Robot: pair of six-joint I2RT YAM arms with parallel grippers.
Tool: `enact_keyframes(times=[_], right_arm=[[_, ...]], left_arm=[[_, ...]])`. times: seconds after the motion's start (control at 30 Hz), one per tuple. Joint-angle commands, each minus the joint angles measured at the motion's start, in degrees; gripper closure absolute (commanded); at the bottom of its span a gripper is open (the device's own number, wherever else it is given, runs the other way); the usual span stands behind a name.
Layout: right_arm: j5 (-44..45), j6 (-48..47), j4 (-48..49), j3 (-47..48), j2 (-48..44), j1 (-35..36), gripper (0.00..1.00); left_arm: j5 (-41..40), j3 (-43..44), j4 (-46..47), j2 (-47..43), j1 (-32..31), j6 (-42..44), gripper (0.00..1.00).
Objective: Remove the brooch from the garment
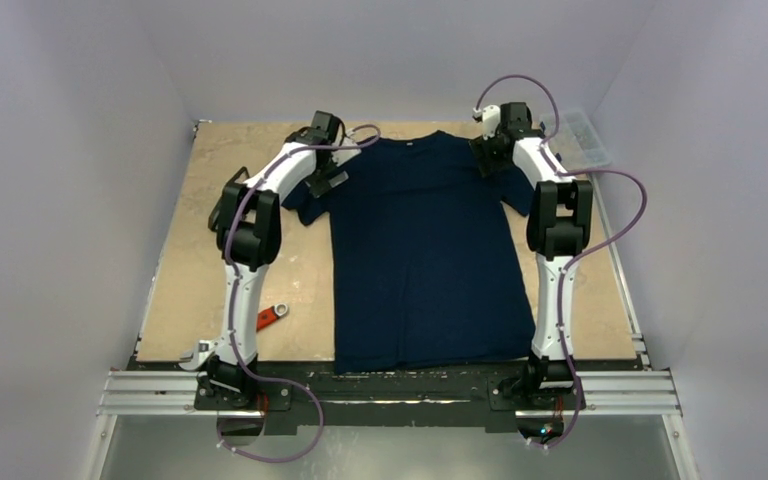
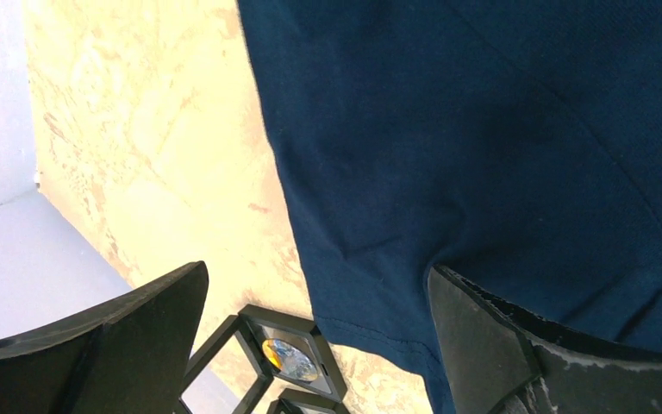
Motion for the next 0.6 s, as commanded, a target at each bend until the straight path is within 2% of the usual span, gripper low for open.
enact_keyframes(times=[0.0, 0.1, 0.27, 0.43, 0.57], right_arm=[[-1.9, 0.0, 0.1, -1.0, -4.1, -0.5, 0.22], [-5.2, 1.2, -0.3, 0.2, -8.1, -0.5, 0.16], [-11.4, 2.8, 1.5, -1.3, -15.9, -0.6, 0.01], [-17.5, 4.6, 5.8, -6.4, -25.9, -0.9, 0.01], [-22.7, 7.3, 8.0, -10.9, -33.1, -2.0, 0.01]], left_arm=[[5.8, 8.3, -3.8, -3.9, 1.0, -5.8, 0.00], [11.7, 13.8, -8.2, -7.1, 1.0, -12.8, 0.00], [21.9, 14.1, -9.4, -16.0, 1.0, -23.3, 0.00], [28.2, 13.0, -11.8, -23.8, 2.5, -32.2, 0.00], [32.1, 17.5, -21.0, -26.7, 6.5, -38.5, 0.00]])
